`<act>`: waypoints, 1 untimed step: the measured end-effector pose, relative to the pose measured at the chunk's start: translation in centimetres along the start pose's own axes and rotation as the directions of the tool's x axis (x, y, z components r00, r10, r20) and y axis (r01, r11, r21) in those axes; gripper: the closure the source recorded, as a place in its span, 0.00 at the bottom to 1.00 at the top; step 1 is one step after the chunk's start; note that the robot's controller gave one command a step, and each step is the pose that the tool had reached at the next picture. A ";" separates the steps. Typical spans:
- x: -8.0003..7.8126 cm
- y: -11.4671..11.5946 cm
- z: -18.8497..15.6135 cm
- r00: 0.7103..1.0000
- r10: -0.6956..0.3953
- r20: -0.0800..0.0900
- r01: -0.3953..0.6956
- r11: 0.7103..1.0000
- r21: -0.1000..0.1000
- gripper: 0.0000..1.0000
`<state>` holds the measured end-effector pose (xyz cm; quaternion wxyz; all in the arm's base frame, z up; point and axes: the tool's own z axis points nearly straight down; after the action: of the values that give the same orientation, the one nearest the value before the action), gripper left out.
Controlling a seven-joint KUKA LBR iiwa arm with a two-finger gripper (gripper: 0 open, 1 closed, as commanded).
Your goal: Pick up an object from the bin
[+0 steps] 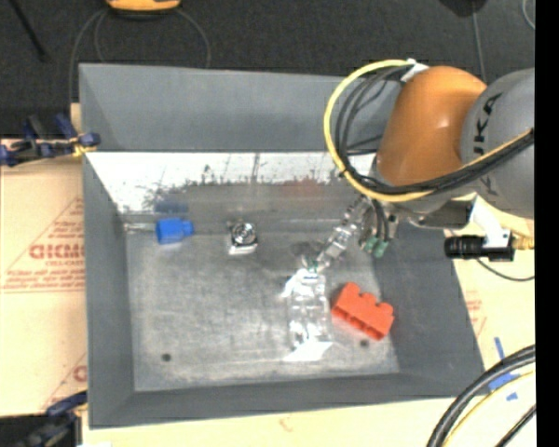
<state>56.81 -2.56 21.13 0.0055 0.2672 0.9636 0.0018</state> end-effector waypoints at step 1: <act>0.6 -1.3 6.5 0.972 0.235 -0.010 -0.235 0.972 0.008 1.00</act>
Offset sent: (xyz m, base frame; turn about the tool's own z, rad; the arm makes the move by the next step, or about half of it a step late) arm -0.0113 -0.0080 -0.0644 0.2403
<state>55.66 -3.39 14.59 -0.0009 0.3795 0.9252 0.0006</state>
